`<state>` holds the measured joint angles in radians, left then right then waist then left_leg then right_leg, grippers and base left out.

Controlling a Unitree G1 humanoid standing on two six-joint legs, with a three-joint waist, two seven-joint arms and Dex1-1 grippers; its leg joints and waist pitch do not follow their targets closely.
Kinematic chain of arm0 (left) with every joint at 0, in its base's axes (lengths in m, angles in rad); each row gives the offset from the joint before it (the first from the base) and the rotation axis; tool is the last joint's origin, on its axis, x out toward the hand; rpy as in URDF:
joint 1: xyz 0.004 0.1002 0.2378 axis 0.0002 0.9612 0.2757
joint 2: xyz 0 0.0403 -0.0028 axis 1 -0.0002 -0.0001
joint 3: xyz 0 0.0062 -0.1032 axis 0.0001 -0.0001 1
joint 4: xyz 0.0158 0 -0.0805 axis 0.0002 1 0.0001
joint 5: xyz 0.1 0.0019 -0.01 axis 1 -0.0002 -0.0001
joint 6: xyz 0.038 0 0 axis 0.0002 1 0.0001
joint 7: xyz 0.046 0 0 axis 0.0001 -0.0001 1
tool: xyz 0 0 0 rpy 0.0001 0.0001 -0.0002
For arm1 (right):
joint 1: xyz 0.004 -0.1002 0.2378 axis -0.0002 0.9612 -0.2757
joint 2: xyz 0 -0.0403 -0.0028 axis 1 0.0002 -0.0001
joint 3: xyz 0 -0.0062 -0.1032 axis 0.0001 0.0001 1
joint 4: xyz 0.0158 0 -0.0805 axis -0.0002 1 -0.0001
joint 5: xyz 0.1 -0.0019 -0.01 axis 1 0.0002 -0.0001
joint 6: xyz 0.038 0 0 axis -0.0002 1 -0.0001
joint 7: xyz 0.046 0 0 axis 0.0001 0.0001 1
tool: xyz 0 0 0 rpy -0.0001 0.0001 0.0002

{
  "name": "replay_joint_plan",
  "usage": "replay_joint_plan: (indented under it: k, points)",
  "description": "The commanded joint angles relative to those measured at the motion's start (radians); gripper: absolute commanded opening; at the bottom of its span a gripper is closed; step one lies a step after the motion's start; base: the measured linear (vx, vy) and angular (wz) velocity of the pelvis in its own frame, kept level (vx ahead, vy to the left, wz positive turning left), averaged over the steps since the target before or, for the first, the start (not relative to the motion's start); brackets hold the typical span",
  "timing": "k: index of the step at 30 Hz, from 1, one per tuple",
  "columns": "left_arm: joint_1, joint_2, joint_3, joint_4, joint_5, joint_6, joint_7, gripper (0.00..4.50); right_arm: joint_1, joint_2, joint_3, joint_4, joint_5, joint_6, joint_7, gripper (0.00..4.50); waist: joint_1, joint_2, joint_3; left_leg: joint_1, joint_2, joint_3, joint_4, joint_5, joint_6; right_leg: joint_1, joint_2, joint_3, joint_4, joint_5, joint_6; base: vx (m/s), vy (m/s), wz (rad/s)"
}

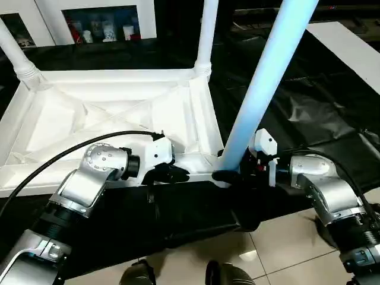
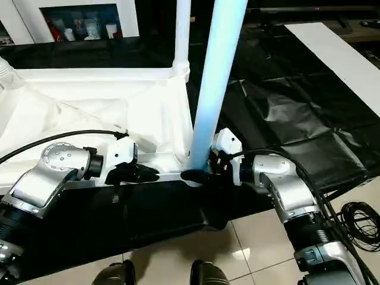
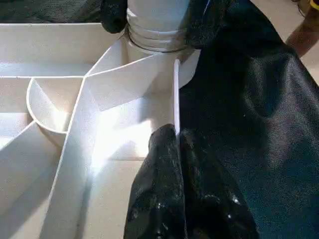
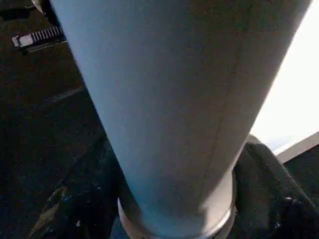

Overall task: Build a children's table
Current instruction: Rotate leg to tighten

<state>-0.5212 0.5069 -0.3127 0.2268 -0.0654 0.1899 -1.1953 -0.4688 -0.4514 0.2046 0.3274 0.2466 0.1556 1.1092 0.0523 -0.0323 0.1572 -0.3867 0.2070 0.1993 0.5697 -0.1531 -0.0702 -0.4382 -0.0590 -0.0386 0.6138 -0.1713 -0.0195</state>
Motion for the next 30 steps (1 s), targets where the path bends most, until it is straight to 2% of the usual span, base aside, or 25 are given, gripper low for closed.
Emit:
replay_joint_plan:
  k: [1,4,6,8,10,12,14,17,19,21,23,24,26,27,28,30]
  points:
    - [0.017,-0.011,-0.015,-0.009,-0.005,0.005,-0.001,0.00,0.021,0.006,0.008,0.005,-0.019,-0.004,-0.013,2.64,0.001,-0.010,-0.086,0.016,0.018,-0.006,-0.043,-0.097,0.113,0.068,-0.060,0.045,-0.055,-0.089,-0.248,0.000,0.000,0.00]
    - [0.007,-0.035,-0.002,0.022,0.004,0.007,0.046,0.00,0.022,0.051,-0.029,0.038,-0.030,-0.007,-0.126,2.64,0.000,-0.011,-0.084,0.016,0.017,-0.006,-0.044,-0.108,0.105,0.066,-0.062,0.045,-0.059,-0.117,-0.241,0.000,0.000,0.00]
    - [-0.010,-0.072,0.010,0.061,0.018,0.025,0.114,0.00,0.017,0.110,-0.070,0.082,-0.052,-0.025,-0.282,2.64,-0.009,-0.013,-0.078,0.015,0.015,-0.007,-0.048,-0.147,0.076,0.061,-0.063,0.044,-0.070,-0.204,-0.224,0.000,0.000,0.00]
    - [-0.026,-0.097,0.012,0.089,0.032,0.030,0.156,0.00,0.014,0.159,-0.109,0.101,-0.039,-0.012,-0.379,2.64,-0.012,-0.013,-0.080,0.018,0.015,-0.010,-0.049,-0.168,0.048,0.062,-0.066,0.044,-0.075,-0.270,-0.201,0.000,0.000,0.00]
    - [-0.043,-0.122,0.012,0.116,0.045,0.039,0.195,0.00,0.010,0.206,-0.136,0.119,-0.039,-0.015,-0.472,2.64,-0.017,-0.013,-0.078,0.015,0.016,-0.012,-0.052,-0.170,0.039,0.061,-0.065,0.044,-0.076,-0.283,-0.189,0.000,0.000,0.00]
    - [-0.074,-0.164,0.012,0.163,0.066,0.062,0.265,0.00,-0.002,0.281,-0.175,0.157,-0.046,-0.026,-0.631,2.63,-0.018,-0.008,-0.079,0.022,0.014,-0.009,-0.051,-0.182,0.032,0.051,-0.065,0.047,-0.080,-0.288,-0.185,0.000,0.000,0.00]
    - [-0.109,-0.209,0.018,0.216,0.087,0.089,0.348,0.00,-0.025,0.353,-0.216,0.215,-0.047,-0.047,-0.786,2.63,-0.019,-0.006,-0.078,0.019,0.014,-0.012,-0.054,-0.184,0.016,0.053,-0.065,0.045,-0.078,-0.289,-0.186,0.000,0.000,0.00]
    - [-0.163,-0.275,0.030,0.296,0.104,0.114,0.455,0.00,-0.084,0.443,-0.245,0.325,-0.058,-0.094,-0.981,2.63,-0.019,-0.004,-0.077,0.024,0.012,-0.010,-0.054,-0.205,0.011,0.050,-0.062,0.045,-0.081,-0.275,-0.181,0.000,0.000,0.00]
    - [-0.189,-0.307,0.039,0.341,0.119,0.112,0.502,0.00,-0.127,0.485,-0.266,0.394,-0.063,-0.121,-1.070,2.63,-0.020,-0.005,-0.075,0.024,0.008,-0.010,-0.055,-0.223,0.005,0.049,-0.062,0.044,-0.084,-0.298,-0.172,0.000,0.000,0.00]
    - [-0.204,-0.322,0.042,0.368,0.131,0.103,0.529,0.00,-0.160,0.508,-0.273,0.441,-0.068,-0.137,-1.102,2.63,-0.020,-0.009,-0.077,0.020,0.008,-0.011,-0.056,-0.213,0.013,0.053,-0.061,0.044,-0.081,-0.270,-0.160,0.000,0.000,0.00]
    - [-0.206,-0.322,0.041,0.370,0.133,0.100,0.531,0.00,-0.166,0.511,-0.272,0.447,-0.070,-0.140,-1.098,2.63,-0.020,-0.008,-0.077,0.017,0.008,-0.011,-0.055,-0.206,0.026,0.055,-0.060,0.044,-0.078,-0.233,-0.163,0.000,0.000,0.00]
    - [-0.207,-0.323,0.041,0.371,0.136,0.096,0.529,0.00,-0.177,0.514,-0.256,0.456,-0.094,-0.139,-1.096,2.63,-0.020,-0.010,-0.077,0.016,0.008,-0.010,-0.055,-0.203,0.032,0.055,-0.060,0.044,-0.077,-0.224,-0.165,0.000,0.000,0.00]
    - [-0.206,-0.323,0.043,0.371,0.137,0.095,0.528,0.00,-0.181,0.514,-0.246,0.458,-0.111,-0.136,-1.101,2.63,-0.019,-0.011,-0.077,0.015,0.008,-0.010,-0.055,-0.203,0.037,0.056,-0.061,0.044,-0.077,-0.226,-0.165,0.000,0.000,0.00]
    - [-0.194,-0.324,0.057,0.349,0.113,0.099,0.503,0.00,-0.181,0.520,-0.250,0.446,-0.111,-0.152,-1.090,2.63,-0.019,-0.010,-0.074,0.016,0.008,-0.010,-0.056,-0.216,0.038,0.054,-0.063,0.043,-0.082,-0.260,-0.157,0.000,0.000,0.00]
    - [-0.191,-0.325,0.062,0.343,0.106,0.104,0.499,0.00,-0.181,0.523,-0.254,0.445,-0.107,-0.163,-1.087,2.98,-0.019,-0.010,-0.074,0.016,0.009,-0.010,-0.057,-0.220,0.037,0.053,-0.063,0.043,-0.083,-0.269,-0.155,0.000,0.000,0.00]
    - [-0.183,-0.309,0.052,0.329,0.113,0.086,0.483,0.00,-0.179,0.515,-0.247,0.425,-0.113,-0.184,-1.069,3.33,-0.020,-0.010,-0.073,0.016,0.010,-0.011,-0.058,-0.231,0.034,0.052,-0.063,0.043,-0.084,-0.288,-0.148,0.000,0.000,0.00]
